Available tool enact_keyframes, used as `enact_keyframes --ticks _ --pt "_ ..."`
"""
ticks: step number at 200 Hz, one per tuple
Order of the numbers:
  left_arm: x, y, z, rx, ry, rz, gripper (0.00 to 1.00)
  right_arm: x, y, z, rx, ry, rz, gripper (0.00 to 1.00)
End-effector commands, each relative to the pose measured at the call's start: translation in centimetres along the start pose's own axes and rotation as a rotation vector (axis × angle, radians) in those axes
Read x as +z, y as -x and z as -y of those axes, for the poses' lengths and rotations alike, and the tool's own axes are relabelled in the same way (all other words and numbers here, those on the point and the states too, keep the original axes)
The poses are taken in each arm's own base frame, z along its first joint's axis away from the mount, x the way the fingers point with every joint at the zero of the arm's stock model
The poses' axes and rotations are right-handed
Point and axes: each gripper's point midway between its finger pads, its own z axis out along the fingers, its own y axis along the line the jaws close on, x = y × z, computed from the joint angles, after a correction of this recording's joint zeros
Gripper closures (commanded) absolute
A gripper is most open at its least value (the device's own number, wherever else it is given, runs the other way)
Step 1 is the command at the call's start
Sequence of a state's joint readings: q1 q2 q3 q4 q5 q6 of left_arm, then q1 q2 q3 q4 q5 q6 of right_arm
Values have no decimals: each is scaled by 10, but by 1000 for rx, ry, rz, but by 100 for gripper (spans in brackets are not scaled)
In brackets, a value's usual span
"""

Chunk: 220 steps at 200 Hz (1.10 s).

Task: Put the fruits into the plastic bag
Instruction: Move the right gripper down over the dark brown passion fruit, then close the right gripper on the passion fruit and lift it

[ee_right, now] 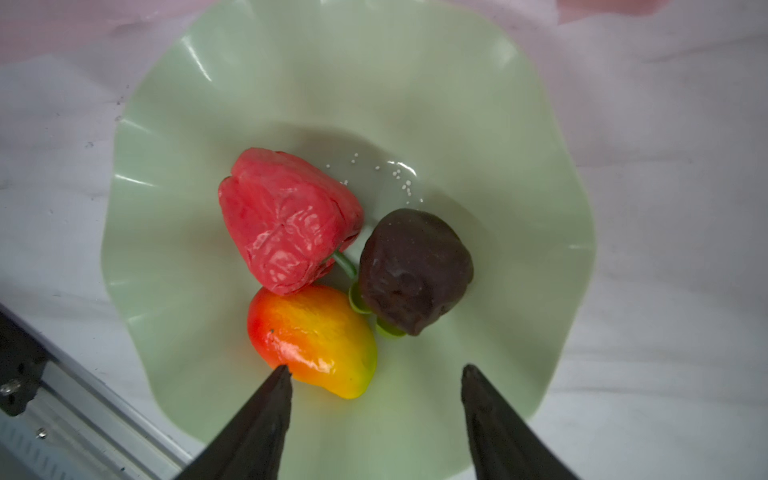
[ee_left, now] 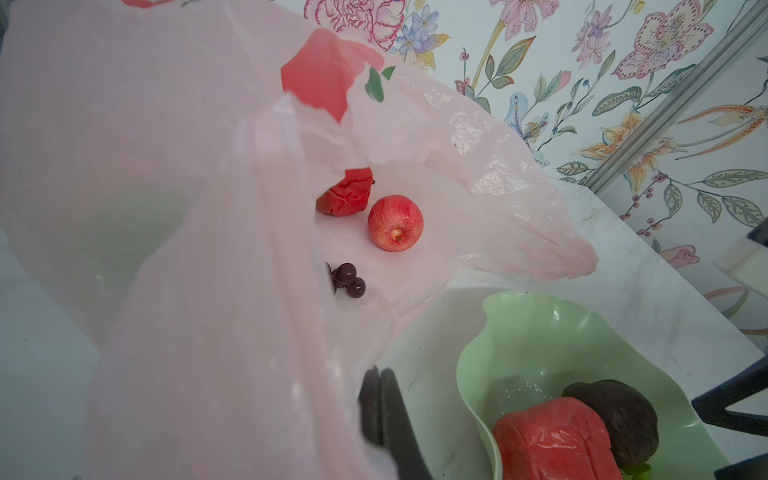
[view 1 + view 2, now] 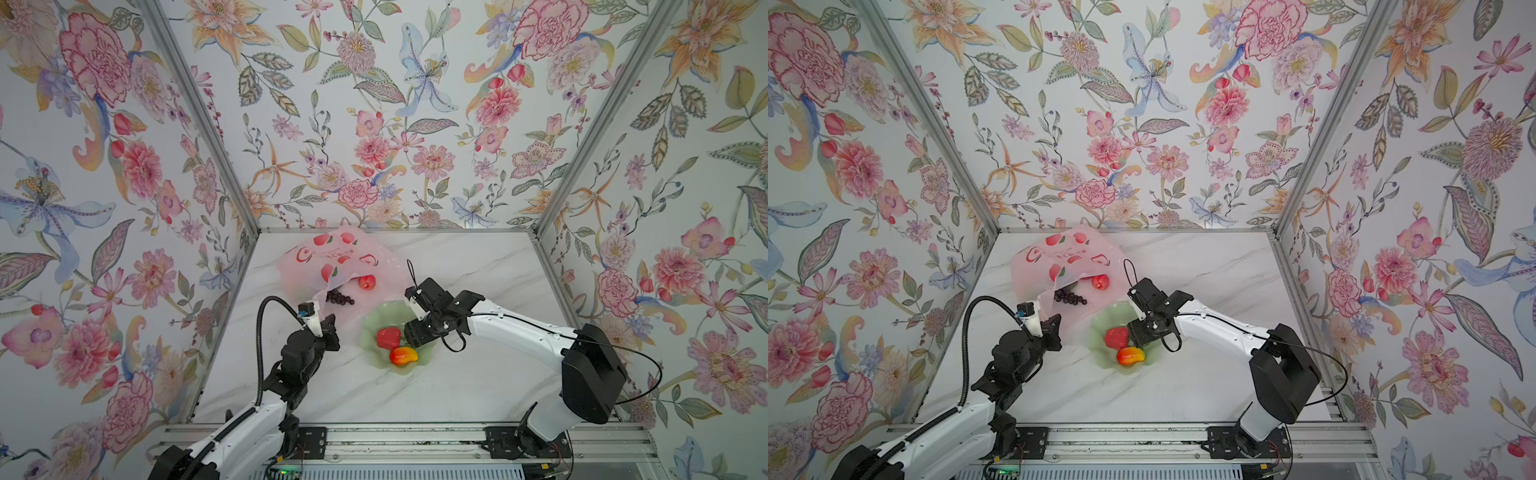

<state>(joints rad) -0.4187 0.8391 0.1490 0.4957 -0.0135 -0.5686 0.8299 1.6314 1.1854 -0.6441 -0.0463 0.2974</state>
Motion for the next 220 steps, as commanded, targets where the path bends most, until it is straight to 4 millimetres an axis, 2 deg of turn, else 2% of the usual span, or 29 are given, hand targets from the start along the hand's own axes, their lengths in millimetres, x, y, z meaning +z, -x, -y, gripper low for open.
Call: enact_keyframes --ticks 1,80,130,162,190,220 --pt "0 16 3 -8 -5 46 100 5 7 4 -36 -46 -13 34" --pt "-4 18 3 -12 -13 67 100 43 13 9 -61 -102 -83 34" --pt "-5 18 4 -10 -25 72 100 56 15 11 -61 -127 -103 34" --pt "-5 18 4 -10 -27 74 100 55 18 11 -54 -133 -92 37" --pt "-6 19 4 -11 -28 79 100 43 25 9 -58 -144 -51 53" --pt "-6 17 4 -13 -29 76 100 26 30 8 -49 -144 -1 56"
